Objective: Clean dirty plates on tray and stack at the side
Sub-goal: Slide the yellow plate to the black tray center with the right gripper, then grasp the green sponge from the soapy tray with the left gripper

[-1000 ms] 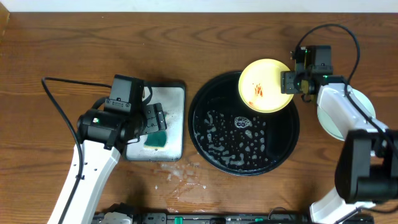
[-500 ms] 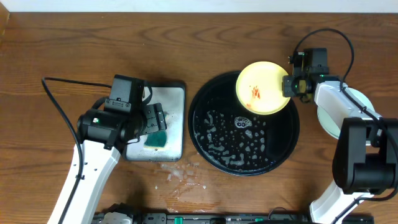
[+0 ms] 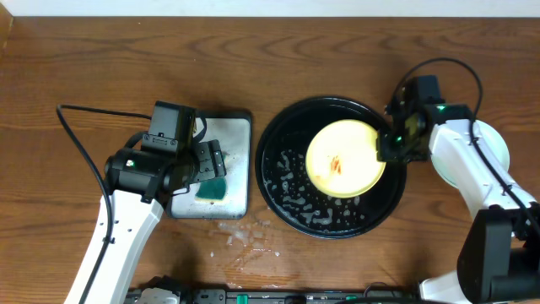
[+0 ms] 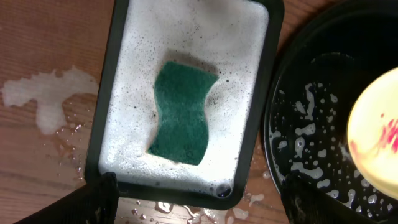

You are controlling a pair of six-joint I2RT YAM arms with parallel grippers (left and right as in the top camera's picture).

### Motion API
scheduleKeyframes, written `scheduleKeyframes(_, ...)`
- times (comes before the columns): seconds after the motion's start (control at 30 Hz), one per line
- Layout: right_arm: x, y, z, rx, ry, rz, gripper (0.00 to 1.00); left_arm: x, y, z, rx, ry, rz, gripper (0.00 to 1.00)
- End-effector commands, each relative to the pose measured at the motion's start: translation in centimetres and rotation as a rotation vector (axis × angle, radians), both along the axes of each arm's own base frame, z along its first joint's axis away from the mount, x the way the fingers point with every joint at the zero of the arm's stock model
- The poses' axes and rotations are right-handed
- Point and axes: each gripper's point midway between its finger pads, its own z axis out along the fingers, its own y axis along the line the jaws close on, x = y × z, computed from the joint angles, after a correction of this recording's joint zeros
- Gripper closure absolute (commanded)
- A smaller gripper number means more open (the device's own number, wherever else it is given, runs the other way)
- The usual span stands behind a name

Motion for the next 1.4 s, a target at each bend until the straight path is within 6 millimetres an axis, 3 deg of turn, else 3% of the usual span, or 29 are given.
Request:
scheduleKeyframes(0.0,-2.0,1.7,-1.3,0.032,0.081,-0.089,0.99,-0.1,0.1,0.1,-0.003,0.001,-0.002,0.16)
scheduleKeyframes(0.23,-3.4,3.1,-4.4,0.037,0.084,-0.125,0.96,-0.1,0.1,0.1,-0.003,0.001,-0.002,0.16)
scheduleKeyframes(0.3,-3.1,3.1,-4.2,0.031,0.066,-0.091,0.70,-0.1,0.1,0.1,-0.003,0.001,-0.002,0.16)
scheduleKeyframes(0.43,-2.6,4.1,-1.9,0.076,0.007,0.042,0.63,0.2,0.0,0.2,-0.006,-0.009,0.000,0.16)
scheduleKeyframes(0.6,-3.1,5.5,3.0,0.158,-0.129,0.178,0.62,-0.1,-0.4,-0.2,-0.034,0.016,0.008,0.16)
scheduleKeyframes(0.77,-4.5,5.6,6.8,0.170,-0.228,0.218,0.60,-0.6,0.0,-4.0,0.012,0.110,0.013,0.17)
scheduleKeyframes(0.9,-5.2,5.5,8.6,0.177,-0.278,0.224,0.60,0.2,1.8,-8.0,0.131,0.159,0.048,0.26)
scheduleKeyframes(1.0,-5.7,5.5,8.8,0.180,-0.267,0.215,0.60,1.3,2.5,-10.6,0.196,0.190,0.054,0.36)
scheduleKeyframes(1.1,-6.1,5.4,8.6,0.177,-0.247,0.214,0.60,2.2,1.9,-13.1,0.190,0.231,0.033,0.43)
scheduleKeyframes(1.23,-6.3,5.4,8.5,0.180,-0.241,0.215,0.61,2.0,1.0,-16.5,0.163,0.319,0.014,0.61)
scheduleKeyframes(1.37,-6.3,5.4,8.5,0.179,-0.238,0.214,0.62,1.7,1.1,-18.0,0.172,0.363,0.011,0.70)
